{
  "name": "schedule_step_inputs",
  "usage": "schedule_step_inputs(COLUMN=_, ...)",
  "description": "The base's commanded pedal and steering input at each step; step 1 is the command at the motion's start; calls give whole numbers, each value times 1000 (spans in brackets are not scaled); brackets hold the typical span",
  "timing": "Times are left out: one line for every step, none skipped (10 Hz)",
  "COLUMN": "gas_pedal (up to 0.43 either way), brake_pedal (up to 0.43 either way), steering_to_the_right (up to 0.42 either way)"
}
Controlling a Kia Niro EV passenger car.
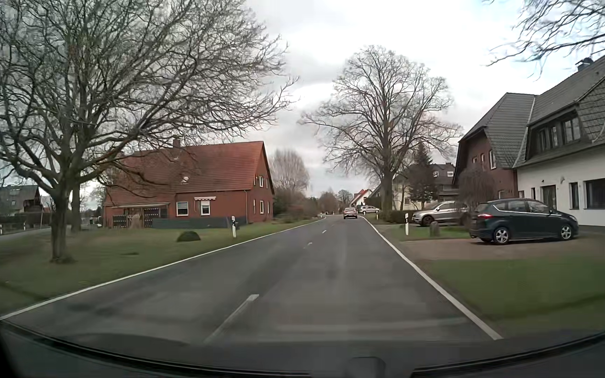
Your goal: Follow the waypoints while adhering to traffic rules and regulations
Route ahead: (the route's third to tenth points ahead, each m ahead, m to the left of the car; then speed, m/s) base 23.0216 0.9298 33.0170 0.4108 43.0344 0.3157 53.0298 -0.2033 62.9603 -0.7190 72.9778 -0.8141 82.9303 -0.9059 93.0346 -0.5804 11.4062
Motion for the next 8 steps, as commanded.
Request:
schedule_step_inputs(gas_pedal=150, brake_pedal=0, steering_to_the_right=20)
schedule_step_inputs(gas_pedal=130, brake_pedal=0, steering_to_the_right=18)
schedule_step_inputs(gas_pedal=138, brake_pedal=0, steering_to_the_right=18)
schedule_step_inputs(gas_pedal=150, brake_pedal=0, steering_to_the_right=17)
schedule_step_inputs(gas_pedal=157, brake_pedal=0, steering_to_the_right=15)
schedule_step_inputs(gas_pedal=189, brake_pedal=0, steering_to_the_right=15)
schedule_step_inputs(gas_pedal=189, brake_pedal=0, steering_to_the_right=15)
schedule_step_inputs(gas_pedal=189, brake_pedal=0, steering_to_the_right=12)
